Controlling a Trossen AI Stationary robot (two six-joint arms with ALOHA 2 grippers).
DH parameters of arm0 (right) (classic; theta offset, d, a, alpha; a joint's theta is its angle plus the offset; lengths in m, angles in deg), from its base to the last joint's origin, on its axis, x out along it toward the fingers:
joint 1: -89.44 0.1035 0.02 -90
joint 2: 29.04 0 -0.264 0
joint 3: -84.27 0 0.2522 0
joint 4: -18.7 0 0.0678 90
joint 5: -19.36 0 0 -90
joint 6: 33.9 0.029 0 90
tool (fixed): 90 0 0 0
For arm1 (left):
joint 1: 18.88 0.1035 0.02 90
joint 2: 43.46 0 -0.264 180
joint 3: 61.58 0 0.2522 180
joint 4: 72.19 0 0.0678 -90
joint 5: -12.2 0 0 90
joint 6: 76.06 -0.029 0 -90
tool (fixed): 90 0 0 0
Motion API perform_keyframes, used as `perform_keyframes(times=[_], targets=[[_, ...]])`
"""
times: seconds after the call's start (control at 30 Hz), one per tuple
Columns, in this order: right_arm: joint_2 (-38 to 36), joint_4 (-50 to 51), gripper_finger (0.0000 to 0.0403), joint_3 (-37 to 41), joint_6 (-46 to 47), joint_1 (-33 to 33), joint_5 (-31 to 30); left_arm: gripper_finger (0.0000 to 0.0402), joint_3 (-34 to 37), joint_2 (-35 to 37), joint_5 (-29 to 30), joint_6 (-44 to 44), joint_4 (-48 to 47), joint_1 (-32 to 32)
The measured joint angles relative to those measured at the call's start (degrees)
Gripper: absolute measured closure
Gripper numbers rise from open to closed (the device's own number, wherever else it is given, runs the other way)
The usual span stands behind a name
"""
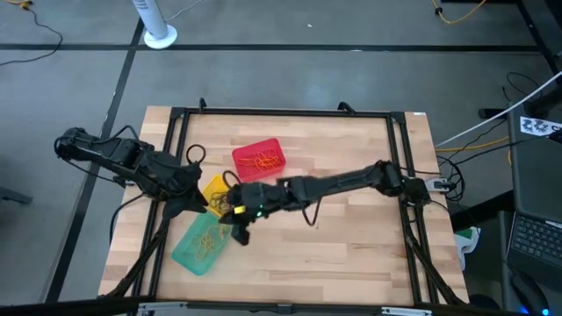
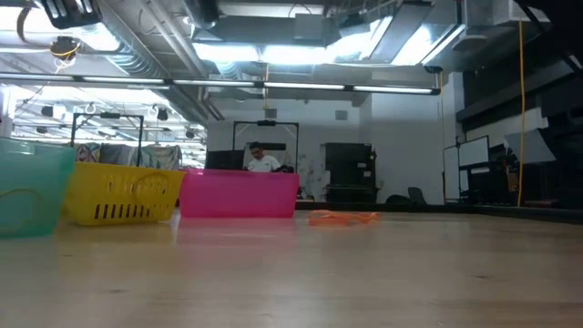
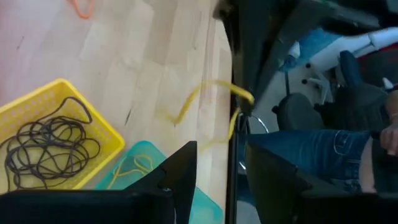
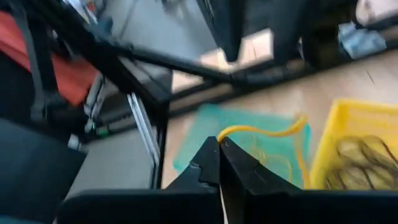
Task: Sort rubber bands into baskets
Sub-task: Put the yellow rubber band into the light blue bin
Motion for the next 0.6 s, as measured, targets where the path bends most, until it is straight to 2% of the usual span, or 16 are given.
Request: perform_keyframes(times=[0.13, 0.33, 0.6], targets=[[3.0, -9.8, 0.0401, 0.0, 0.0, 1.7, -4.7, 0.027, 0.0, -0.1, 0.0, 0.0, -0.3, -1.2], [9.0, -19.4, 0.04, 0.0, 0.0, 2.6, -9.0, 0.027, 0.0, -0.1, 0.0, -0.3, -0.3, -2.5], [14.7, -23.5, 0.04, 0.0, 2.7, 2.3, -9.7, 0.027, 0.0, -0.1, 0.7, -0.6, -0.3, -3.6]])
